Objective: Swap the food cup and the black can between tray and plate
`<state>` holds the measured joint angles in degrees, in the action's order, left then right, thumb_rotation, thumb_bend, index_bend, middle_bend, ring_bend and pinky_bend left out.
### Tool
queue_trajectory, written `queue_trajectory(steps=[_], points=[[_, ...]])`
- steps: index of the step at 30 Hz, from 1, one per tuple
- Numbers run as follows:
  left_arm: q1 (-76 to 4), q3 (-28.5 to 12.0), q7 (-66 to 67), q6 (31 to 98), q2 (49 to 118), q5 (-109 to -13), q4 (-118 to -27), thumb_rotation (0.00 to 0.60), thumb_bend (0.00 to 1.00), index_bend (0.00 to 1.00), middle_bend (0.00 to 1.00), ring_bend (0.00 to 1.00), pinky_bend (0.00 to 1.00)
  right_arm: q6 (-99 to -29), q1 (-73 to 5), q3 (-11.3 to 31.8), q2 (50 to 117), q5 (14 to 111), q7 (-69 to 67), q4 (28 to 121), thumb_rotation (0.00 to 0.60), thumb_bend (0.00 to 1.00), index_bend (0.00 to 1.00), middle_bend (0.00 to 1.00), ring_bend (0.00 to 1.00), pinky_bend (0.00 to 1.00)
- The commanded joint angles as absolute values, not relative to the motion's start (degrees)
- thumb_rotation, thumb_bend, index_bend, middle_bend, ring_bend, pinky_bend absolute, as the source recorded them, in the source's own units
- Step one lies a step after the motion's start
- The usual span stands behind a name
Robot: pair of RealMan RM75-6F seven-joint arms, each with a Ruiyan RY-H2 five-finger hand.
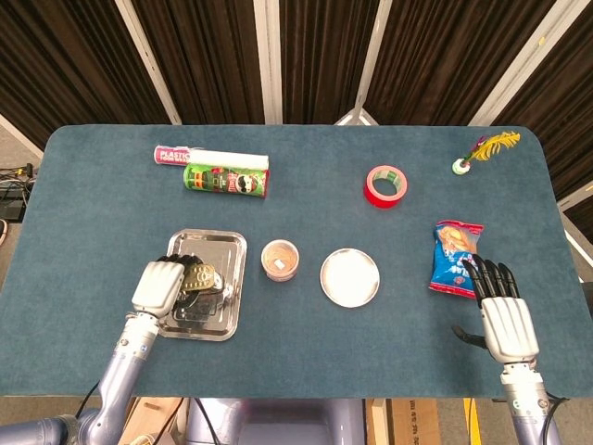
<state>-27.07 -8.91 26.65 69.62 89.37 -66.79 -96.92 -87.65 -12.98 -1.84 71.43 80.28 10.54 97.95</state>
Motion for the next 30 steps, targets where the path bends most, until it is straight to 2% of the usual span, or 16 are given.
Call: queue_trajectory(steps=[1,6,10,14,20,25,30], points=[[-27.0,-9.1,21.8,68.3,85.3,-69.0,-102.9,0.600,0.63,0.43,0.45,0.33,0.35,-87.4,-12.7,-1.4,71.4,80.1,10.6,98.0,0.600,0.00,0.00,0.00,0.00,0.00],[-27.6,-9.5,19.1,67.0,79.1,-73.1,-112.5,0.600,0.62,0.43,0.43,0.33,0.35,-86.5,-12.3,-0.7,71.4,80.1,10.7,98.1,0.600,0.00,0.00,0.00,0.00,0.00],[-29.6,-10.3,22.0,65.7,79.1,-72.3,-116.0,0.600,0.61,0.43,0.42,0.33,0.34,-86.0,-12.1,-0.2,71.4,80.0,10.7,98.0,0.600,0.00,0.00,0.00,0.00,0.00],[-33.0,-10.7,29.8,64.2,82.7,-68.7,-116.3,0.600,0.61,0.43,0.41,0.33,0.34,-85.7,-11.7,0.3,71.3,80.1,10.6,98.0,0.600,0.00,0.00,0.00,0.00,0.00],[-36.0,-10.7,36.8,65.0,90.4,-64.0,-112.0,0.600,0.61,0.43,0.41,0.33,0.34,-84.8,-11.5,0.9,71.1,79.7,9.9,97.7,0.600,0.00,0.00,0.00,0.00,0.00],[-37.8,-10.5,37.3,65.0,96.8,-62.9,-106.1,0.600,0.61,0.43,0.41,0.33,0.34,-84.3,-11.2,1.4,71.2,79.8,9.9,97.5,0.600,0.00,0.00,0.00,0.00,0.00],[-39.1,-10.3,37.1,64.5,100.3,-62.1,-102.0,0.600,0.58,0.41,0.40,0.32,0.33,-83.8,-11.1,1.9,71.2,79.7,9.9,97.4,0.600,0.00,0.00,0.00,0.00,0.00]])
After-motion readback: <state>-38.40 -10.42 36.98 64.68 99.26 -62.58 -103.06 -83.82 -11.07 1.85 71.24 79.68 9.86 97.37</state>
